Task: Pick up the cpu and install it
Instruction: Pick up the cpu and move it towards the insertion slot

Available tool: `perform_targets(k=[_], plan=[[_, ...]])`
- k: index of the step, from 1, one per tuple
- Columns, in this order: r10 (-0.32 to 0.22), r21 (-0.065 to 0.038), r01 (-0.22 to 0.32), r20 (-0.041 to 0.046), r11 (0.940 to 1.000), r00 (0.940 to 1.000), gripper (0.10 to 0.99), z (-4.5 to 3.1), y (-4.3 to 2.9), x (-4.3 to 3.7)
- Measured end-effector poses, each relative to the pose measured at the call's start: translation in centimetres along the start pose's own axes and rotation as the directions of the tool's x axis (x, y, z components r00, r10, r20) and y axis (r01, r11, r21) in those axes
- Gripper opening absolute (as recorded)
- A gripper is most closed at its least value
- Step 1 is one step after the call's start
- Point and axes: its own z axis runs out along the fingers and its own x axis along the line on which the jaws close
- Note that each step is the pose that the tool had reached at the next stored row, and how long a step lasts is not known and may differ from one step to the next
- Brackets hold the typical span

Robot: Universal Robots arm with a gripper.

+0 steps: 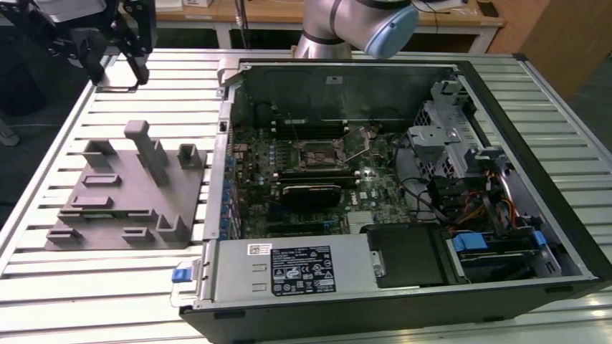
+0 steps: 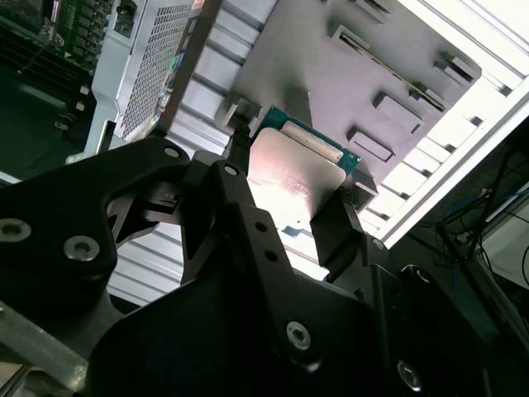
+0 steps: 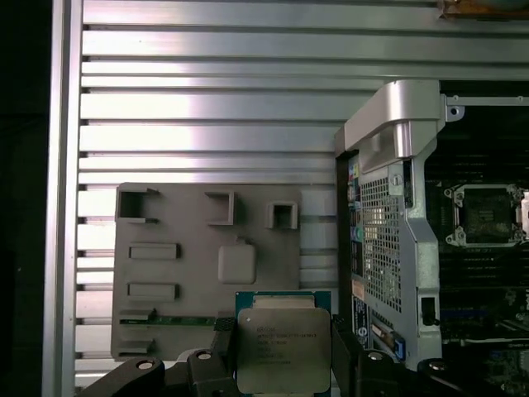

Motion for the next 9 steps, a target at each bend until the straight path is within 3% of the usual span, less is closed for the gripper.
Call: perform_targets(k=[9], plan=[[0.000,0.000,0.000,0.0000,1.0000,1.0000,0.541,0.07,0.03,-1.57]])
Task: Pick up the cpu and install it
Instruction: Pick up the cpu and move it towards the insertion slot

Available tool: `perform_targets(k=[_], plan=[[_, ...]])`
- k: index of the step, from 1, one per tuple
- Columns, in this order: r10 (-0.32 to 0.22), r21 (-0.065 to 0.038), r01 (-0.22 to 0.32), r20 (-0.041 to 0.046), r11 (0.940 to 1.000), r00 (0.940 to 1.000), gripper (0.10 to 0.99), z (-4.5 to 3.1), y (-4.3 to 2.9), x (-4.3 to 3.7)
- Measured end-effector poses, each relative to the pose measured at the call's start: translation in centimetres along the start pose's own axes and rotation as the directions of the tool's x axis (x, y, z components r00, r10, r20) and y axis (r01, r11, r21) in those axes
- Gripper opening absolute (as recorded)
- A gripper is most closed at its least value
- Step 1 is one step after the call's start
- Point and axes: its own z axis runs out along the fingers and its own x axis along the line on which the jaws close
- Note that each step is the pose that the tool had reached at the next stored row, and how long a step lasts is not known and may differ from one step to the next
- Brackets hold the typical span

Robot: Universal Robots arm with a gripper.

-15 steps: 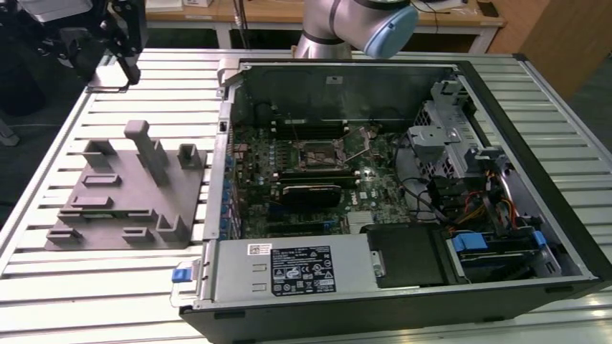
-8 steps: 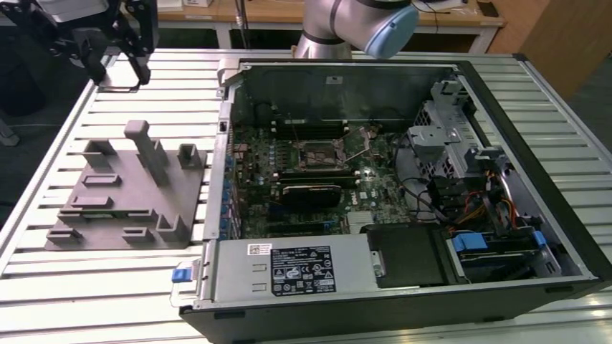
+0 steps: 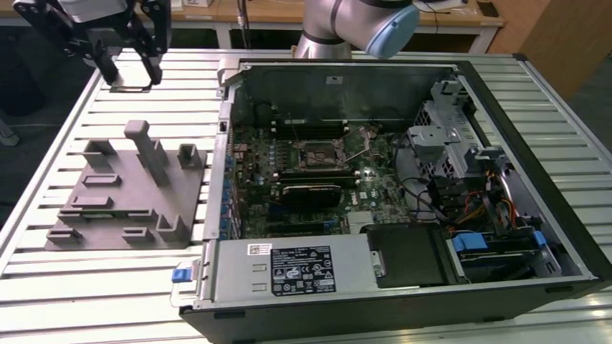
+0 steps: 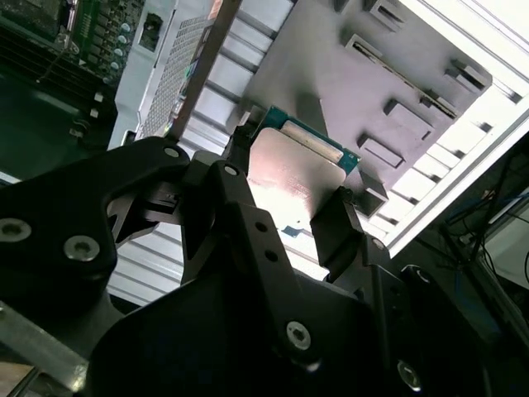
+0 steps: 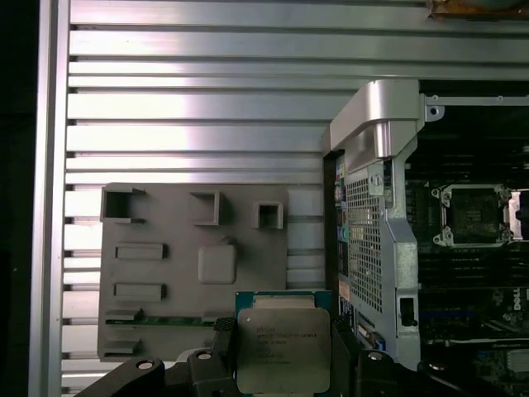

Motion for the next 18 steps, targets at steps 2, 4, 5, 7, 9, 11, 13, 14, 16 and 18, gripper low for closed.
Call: perform_targets(k=[2,4,5,7,9,11,13,14,16,18], plan=[[0.000,0.000,0.000,0.0000,1.0000,1.0000,0.541,0.01,0.01,-0.36],[0.000,0.000,0.000,-0.0001,1.0000,1.0000,0.541,0.03,0.02,-0.72],[0.000,0.000,0.000,0.0000,1.0000,1.0000,0.541,0.04,0.02,-0.90],[0.000,0.000,0.000,0.0000,1.0000,1.0000,0.541,0.05,0.03,-1.26],[0.000,0.000,0.000,0.0001,1.0000,1.0000,0.541,0.07,0.03,-1.63],[0.000,0.000,0.000,0.0000,1.0000,1.0000,0.541,0.08,0.04,-1.99],[0.000,0.000,0.000,-0.0001,1.0000,1.0000,0.541,0.09,0.05,-2.33],[0.000,0.000,0.000,0.0000,1.0000,1.0000,0.541,0.11,0.05,-2.50],[0.000,0.000,0.000,0.0000,1.0000,1.0000,0.541,0.12,0.06,-2.84],[0.000,0.000,0.000,0.0000,1.0000,1.0000,0.541,0.13,0.07,-3.19]])
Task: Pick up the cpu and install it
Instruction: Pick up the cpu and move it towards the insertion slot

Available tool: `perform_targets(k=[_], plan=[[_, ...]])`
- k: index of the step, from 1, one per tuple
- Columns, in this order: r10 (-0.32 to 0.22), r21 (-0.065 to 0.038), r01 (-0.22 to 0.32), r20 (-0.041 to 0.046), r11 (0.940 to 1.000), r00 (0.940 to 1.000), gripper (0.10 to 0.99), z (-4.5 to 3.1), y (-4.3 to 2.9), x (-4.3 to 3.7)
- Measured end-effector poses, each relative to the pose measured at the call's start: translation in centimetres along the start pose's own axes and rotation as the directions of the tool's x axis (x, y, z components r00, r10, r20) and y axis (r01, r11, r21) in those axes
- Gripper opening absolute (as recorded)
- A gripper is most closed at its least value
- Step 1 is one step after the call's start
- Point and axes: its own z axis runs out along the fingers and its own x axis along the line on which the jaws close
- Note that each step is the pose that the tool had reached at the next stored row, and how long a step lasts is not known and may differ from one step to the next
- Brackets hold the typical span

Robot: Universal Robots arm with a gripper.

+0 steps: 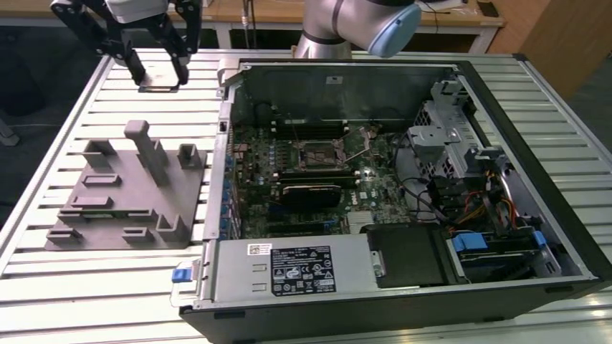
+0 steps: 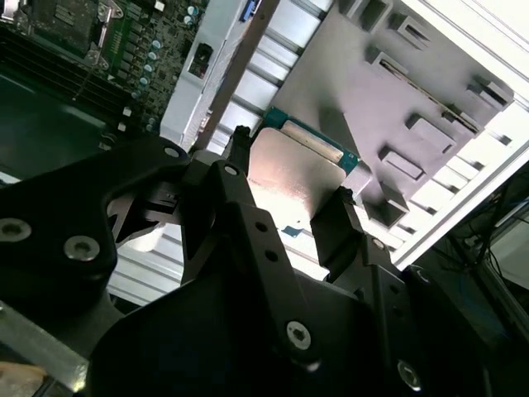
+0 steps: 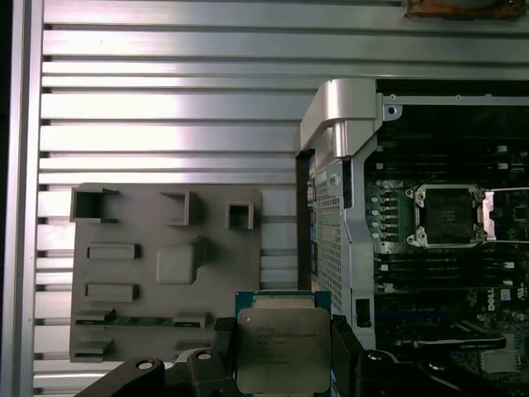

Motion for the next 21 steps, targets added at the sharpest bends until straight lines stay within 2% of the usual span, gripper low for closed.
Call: perform_targets(k=[21], plan=[[0.000,0.000,0.000,0.0000,1.0000,1.0000,0.541,0.16,0.08,-3.86]])
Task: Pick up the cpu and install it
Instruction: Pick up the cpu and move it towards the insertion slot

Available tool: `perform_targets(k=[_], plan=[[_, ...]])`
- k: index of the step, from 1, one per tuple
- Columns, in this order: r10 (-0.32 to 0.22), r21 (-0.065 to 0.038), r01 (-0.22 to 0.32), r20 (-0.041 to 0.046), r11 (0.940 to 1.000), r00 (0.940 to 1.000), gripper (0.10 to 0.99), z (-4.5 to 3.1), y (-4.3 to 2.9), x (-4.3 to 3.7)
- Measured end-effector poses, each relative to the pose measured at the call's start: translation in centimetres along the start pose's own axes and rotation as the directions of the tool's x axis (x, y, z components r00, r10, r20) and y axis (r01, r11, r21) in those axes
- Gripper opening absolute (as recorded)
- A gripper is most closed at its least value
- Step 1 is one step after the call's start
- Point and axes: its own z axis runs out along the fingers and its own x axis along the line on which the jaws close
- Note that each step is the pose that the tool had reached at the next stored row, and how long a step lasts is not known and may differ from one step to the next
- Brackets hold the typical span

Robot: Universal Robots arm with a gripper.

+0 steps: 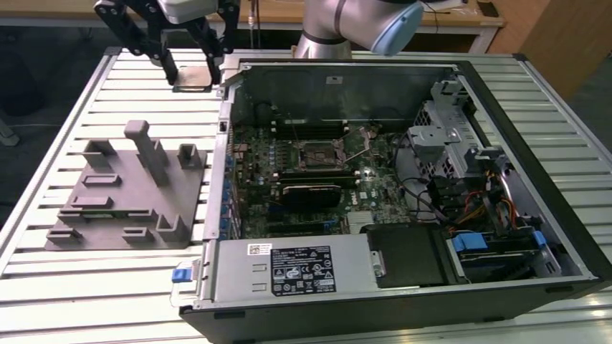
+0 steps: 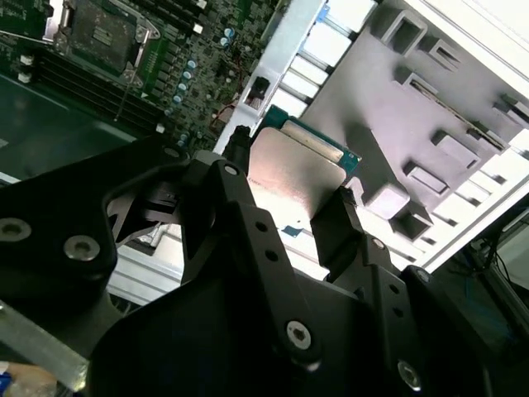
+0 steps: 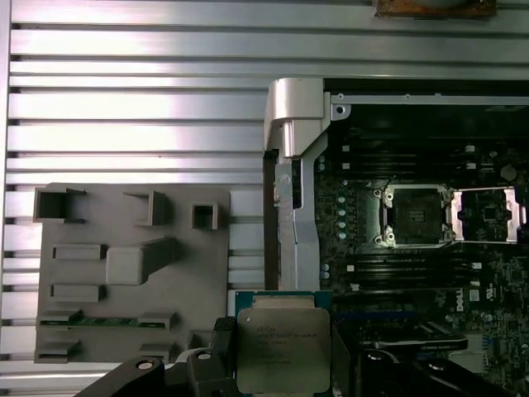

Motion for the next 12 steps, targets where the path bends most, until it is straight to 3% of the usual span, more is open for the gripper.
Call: perform_targets(k=[12], plan=[[0.000,0.000,0.000,0.0000,1.0000,1.0000,0.541,0.09,0.05,-2.19]])
